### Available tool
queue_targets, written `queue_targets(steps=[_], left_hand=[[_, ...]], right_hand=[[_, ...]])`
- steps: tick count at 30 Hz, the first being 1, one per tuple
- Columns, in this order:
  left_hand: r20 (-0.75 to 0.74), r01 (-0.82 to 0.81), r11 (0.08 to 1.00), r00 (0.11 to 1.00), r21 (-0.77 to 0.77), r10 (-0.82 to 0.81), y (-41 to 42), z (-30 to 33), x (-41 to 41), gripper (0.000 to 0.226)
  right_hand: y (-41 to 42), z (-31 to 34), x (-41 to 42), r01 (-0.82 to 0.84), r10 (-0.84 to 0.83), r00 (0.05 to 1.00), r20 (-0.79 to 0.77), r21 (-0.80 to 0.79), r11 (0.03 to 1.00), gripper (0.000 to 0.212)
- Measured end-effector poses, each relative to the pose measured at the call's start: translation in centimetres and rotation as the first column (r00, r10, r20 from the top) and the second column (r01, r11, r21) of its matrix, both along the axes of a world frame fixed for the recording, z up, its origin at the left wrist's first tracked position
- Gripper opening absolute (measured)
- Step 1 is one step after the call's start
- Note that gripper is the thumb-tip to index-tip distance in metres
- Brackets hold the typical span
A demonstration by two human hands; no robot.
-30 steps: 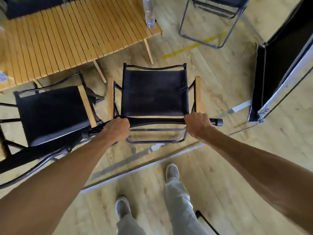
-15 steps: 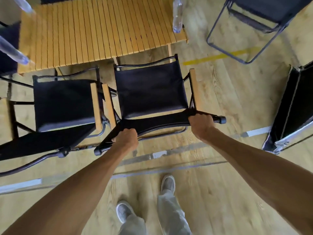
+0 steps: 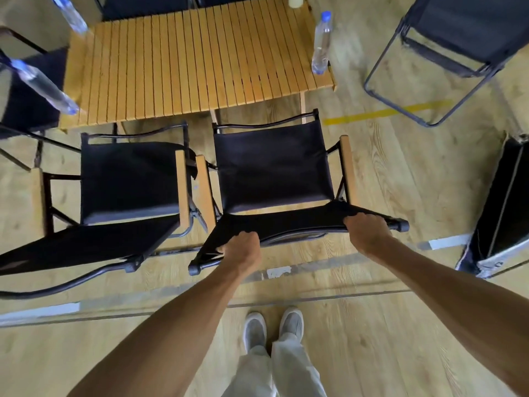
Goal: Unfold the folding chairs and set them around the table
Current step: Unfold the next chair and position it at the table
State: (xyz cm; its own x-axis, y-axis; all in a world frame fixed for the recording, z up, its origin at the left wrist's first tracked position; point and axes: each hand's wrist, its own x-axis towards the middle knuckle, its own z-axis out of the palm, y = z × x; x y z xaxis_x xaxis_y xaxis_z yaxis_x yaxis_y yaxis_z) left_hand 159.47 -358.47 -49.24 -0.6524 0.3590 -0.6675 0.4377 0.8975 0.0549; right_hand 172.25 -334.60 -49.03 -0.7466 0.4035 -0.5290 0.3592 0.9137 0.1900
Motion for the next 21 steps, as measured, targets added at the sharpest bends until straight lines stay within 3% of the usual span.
queue_targets(steps=[14, 21], left_hand=[[-0.145, 0.137, 0.985, 0.982, 0.105, -0.121, 2.1, 2.1, -5.1, 0.026], [-0.166, 0.175, 0.979, 0.973, 0.101, -0.157, 1.4, 0.8, -3.6, 0.023]], right_hand=[[2.7, 1.0, -5.0, -0.051, 0.059, 0.996, -0.071, 0.11, 0.993, 0.033], [1.8, -0.5, -3.1, -0.012, 0.017, 0.997, -0.069, 0.08, 0.997, 0.034]])
